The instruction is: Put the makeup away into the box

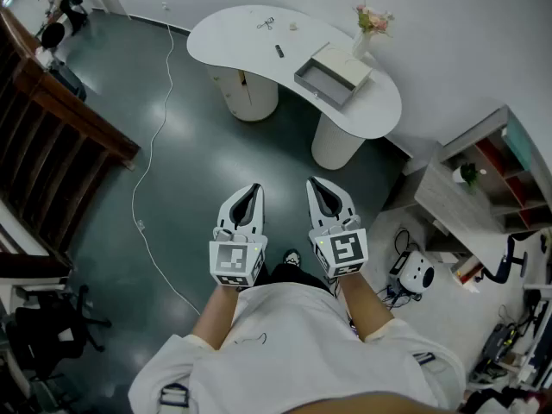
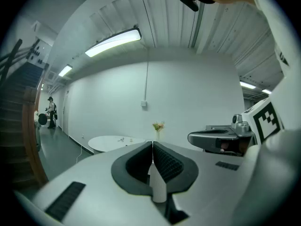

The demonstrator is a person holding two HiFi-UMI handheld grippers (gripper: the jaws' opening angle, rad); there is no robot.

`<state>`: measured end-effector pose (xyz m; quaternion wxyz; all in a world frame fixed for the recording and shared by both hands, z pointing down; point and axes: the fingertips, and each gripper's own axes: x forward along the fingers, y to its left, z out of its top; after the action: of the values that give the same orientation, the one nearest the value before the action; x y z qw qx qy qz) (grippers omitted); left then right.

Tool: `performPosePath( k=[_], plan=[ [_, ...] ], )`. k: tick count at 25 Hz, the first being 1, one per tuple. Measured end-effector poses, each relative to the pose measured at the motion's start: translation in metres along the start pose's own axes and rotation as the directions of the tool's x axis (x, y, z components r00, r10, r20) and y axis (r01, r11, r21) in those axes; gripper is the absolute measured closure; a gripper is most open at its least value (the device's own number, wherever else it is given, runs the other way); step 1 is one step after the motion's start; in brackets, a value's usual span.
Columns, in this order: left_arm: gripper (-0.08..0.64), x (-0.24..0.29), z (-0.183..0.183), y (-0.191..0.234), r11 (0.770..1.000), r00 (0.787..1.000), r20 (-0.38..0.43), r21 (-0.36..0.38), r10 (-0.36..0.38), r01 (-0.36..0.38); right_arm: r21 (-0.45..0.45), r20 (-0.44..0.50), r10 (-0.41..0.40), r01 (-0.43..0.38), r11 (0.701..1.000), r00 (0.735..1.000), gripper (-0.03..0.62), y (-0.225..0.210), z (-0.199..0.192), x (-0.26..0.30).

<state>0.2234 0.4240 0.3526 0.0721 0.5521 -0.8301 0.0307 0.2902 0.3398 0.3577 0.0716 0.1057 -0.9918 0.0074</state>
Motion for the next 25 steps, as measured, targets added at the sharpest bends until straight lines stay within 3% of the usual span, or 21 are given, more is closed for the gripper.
performPosePath(
  k=[8,15,25],
  plan=[
    [0.538,-0.016,-0.024,0.030,0.999,0.997,-0.076,-0.032,-0.020,0.017,0.024,-0.058,0.011,-0.010,1.000,0.998,0.594,0.036,-0.018,0.020],
    [0.538,0.002,-0.015,0.072,0.993,0.992,-0.052,-0.037,-0.111,0.109,-0.031,-0.064,-0.084,0.082,0.996,0.994,0.590,0.042,-0.007,0.069],
    [0.538,0.017,-0.035,0.178,0.985,0.981,-0.090,-0.034,-0.170,0.168,-0.033,-0.131,-0.116,0.112,0.993,0.985,0.486,0.086,-0.018,0.158]
  ],
)
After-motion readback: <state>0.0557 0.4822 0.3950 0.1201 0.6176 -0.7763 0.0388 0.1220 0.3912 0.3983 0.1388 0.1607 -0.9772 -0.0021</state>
